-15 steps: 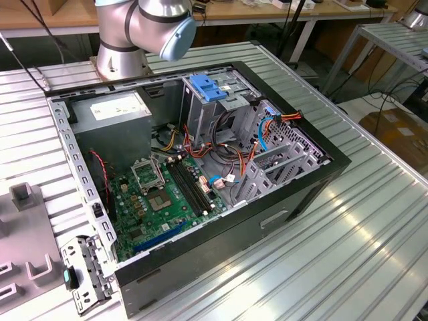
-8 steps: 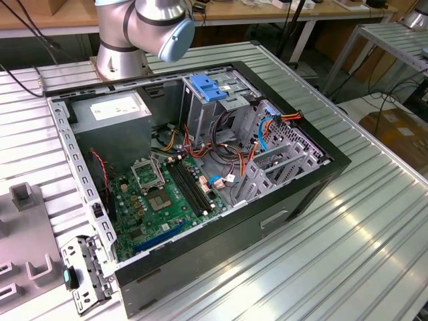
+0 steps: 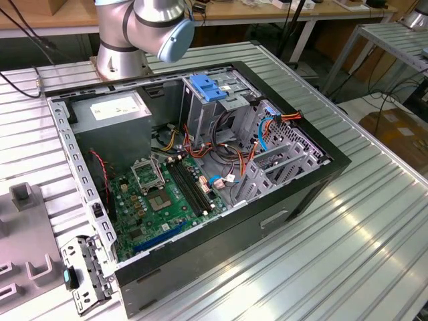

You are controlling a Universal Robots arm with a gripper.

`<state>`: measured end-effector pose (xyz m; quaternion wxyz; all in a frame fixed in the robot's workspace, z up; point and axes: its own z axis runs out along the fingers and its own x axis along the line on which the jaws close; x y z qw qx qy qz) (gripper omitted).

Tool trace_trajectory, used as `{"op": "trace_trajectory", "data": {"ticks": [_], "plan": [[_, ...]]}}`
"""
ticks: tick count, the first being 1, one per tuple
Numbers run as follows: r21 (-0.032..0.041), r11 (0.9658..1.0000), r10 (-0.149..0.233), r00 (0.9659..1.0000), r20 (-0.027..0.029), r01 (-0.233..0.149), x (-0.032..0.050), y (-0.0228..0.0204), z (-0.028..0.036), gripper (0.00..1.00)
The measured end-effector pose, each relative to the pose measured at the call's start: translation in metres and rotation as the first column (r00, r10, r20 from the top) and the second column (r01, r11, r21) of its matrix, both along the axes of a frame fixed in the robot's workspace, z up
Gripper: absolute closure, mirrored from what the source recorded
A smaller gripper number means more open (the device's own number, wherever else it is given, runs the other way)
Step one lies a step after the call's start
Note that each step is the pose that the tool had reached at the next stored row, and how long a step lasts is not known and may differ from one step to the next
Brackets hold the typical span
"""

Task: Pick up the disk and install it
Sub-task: 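Reach for the disk, then pick up the disk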

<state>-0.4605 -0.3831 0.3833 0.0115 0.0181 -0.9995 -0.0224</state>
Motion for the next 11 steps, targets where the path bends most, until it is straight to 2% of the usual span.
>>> {"op": "trace_trajectory", "data": {"ticks": [11], "plan": [[0.0000, 1.0000, 0.000, 1.0000, 0.0001, 0.000, -0.0001, 0.0000, 0.0000, 0.89]]}}
